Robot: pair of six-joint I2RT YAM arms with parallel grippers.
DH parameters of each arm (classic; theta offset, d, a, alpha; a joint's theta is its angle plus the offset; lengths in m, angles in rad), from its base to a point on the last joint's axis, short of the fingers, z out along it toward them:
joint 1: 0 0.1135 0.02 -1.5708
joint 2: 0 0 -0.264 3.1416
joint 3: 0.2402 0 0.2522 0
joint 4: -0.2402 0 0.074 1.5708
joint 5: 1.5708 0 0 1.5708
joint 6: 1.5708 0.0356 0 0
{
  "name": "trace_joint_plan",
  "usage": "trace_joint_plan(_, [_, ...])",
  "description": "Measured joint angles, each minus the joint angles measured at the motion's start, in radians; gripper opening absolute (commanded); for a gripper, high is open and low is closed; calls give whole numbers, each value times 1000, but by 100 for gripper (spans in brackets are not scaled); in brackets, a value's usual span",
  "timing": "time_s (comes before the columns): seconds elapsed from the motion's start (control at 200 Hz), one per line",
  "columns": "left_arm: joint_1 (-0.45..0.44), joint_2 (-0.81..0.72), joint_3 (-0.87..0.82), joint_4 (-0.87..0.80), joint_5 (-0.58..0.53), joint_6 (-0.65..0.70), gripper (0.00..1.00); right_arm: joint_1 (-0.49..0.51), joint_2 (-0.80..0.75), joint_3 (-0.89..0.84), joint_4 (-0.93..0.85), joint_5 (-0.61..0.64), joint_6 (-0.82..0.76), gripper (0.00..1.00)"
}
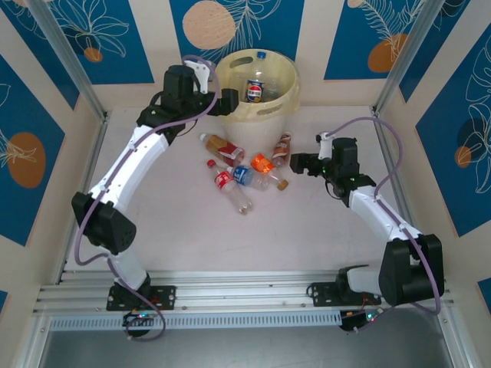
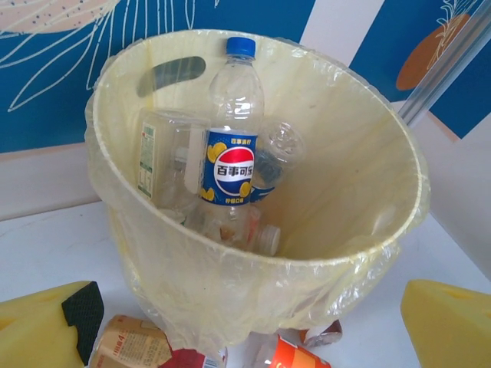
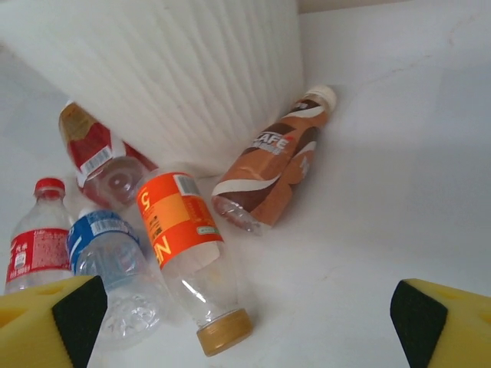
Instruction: Put the plastic bottles in the bin
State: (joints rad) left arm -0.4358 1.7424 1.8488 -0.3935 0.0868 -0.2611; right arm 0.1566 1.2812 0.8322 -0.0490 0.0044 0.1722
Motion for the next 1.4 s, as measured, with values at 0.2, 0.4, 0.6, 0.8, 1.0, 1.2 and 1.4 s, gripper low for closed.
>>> trace_joint_plan(0.2, [0,-19,-100,86,3,-60,100,29,85,58,-122,-98,-300,94])
trace_joint_plan(0.4, [0,-70,-242,153,-11,-113,100,82,243,118,-239,-120,-522,77])
trace_joint_plan(0.6, [11,-148,-361,204,-43,-160,100,118,404,213,-259,-44,-603,64])
trace_joint_plan(0.8, [42,-201,-442,243,-66,-205,100,169,547,295,-287,16,-671,62])
trace_joint_plan(1.0, [65,-214,-492,264,-70,-247,100,184,633,348,-314,62,-686,62])
trace_joint_plan(1.2, [84,-214,-514,285,-69,-286,100,193,629,349,-315,83,-698,55])
trace_joint_plan(1.4, [100,-214,-547,304,-63,-318,100,195,605,307,-280,82,-696,44])
